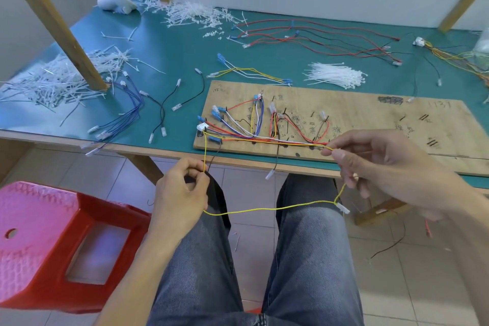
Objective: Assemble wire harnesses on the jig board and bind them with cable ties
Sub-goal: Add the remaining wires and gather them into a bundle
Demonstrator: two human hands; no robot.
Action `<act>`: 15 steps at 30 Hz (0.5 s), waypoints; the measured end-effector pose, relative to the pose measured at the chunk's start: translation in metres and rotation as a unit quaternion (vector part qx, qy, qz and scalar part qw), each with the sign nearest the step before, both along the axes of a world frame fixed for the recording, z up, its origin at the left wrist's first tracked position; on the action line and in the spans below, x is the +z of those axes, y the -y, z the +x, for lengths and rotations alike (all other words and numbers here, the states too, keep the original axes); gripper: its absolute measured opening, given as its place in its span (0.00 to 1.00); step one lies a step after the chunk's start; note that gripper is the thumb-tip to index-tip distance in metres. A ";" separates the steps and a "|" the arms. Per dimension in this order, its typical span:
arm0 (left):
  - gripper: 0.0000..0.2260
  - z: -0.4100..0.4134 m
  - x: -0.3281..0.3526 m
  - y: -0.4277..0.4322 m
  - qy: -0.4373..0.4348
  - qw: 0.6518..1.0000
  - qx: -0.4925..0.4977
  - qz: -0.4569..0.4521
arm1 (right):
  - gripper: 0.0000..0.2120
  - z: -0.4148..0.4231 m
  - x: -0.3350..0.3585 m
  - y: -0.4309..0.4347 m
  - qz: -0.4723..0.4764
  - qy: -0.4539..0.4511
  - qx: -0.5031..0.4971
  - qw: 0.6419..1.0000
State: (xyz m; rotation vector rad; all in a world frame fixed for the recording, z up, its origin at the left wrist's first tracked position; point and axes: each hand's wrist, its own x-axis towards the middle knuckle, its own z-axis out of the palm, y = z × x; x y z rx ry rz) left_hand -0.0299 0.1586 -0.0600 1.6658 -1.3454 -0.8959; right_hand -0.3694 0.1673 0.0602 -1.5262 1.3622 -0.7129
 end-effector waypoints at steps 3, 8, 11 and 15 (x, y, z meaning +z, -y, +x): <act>0.11 -0.002 0.001 -0.001 0.025 1.000 -0.010 -0.006 | 0.13 -0.007 0.006 0.003 -0.010 0.000 0.008 1.000; 0.10 -0.004 0.006 -0.003 0.065 0.998 -0.015 -0.021 | 0.12 -0.020 0.015 0.013 -0.052 -0.029 0.012 0.998; 0.11 -0.005 0.009 -0.005 0.074 0.997 -0.013 -0.022 | 0.12 -0.022 0.015 0.016 -0.071 -0.054 0.013 0.996; 0.11 -0.003 0.010 -0.007 0.089 0.996 -0.022 -0.023 | 0.12 -0.024 0.017 0.023 -0.132 -0.151 -0.040 0.979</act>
